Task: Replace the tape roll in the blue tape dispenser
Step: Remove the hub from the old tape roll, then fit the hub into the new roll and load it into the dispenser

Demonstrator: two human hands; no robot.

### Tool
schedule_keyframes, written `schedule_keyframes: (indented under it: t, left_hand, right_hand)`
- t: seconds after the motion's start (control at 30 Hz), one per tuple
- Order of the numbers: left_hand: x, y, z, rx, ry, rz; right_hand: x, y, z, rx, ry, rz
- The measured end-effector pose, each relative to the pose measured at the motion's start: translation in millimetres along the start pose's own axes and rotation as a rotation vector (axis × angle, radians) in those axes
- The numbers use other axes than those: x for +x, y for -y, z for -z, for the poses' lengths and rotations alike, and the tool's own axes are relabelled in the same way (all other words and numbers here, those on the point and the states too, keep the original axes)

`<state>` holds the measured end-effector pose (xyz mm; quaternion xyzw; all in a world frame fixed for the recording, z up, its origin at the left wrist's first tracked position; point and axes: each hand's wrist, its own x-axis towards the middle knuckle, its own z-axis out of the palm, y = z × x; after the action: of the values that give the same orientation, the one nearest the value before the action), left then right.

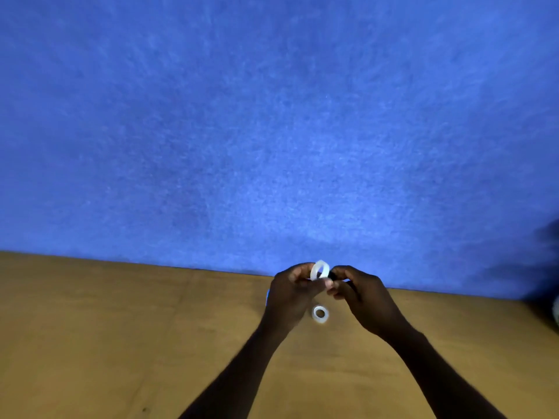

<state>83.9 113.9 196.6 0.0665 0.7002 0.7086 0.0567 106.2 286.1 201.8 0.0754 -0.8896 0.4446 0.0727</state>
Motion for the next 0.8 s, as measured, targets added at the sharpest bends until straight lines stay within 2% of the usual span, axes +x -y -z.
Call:
schedule_keyframes:
  t: [0.1, 0.3, 0.4, 0.53, 0.7, 0.8]
  left_hand:
    - [12, 18, -6, 0.003, -0.109, 0.011]
    - [52, 71, -23, 0.5, -0.251, -0.012]
    - [83, 105, -29, 0.801, -0.209, -0.017]
    - [116, 152, -34, 1.082, -0.094, 0.027]
    - [139, 194, -40, 1.306, 0.053, 0.071]
    - [150, 204, -40, 1.354, 0.082, 0.105]
  right_hand:
    - [-2, -31, 0, 0.014, -0.057, -0.055]
    - [-13, -81, -4, 0.133, -0.166, -0.194]
    - [-17, -106, -11, 0.203, -0.212, -0.261]
    - [-26, -136, -19, 0.247, -0.228, -0.302]
    - [-39, -168, -26, 0.243, -0.23, -0.341]
    - [-44, -182, -26, 0.251, -0.22, -0.365]
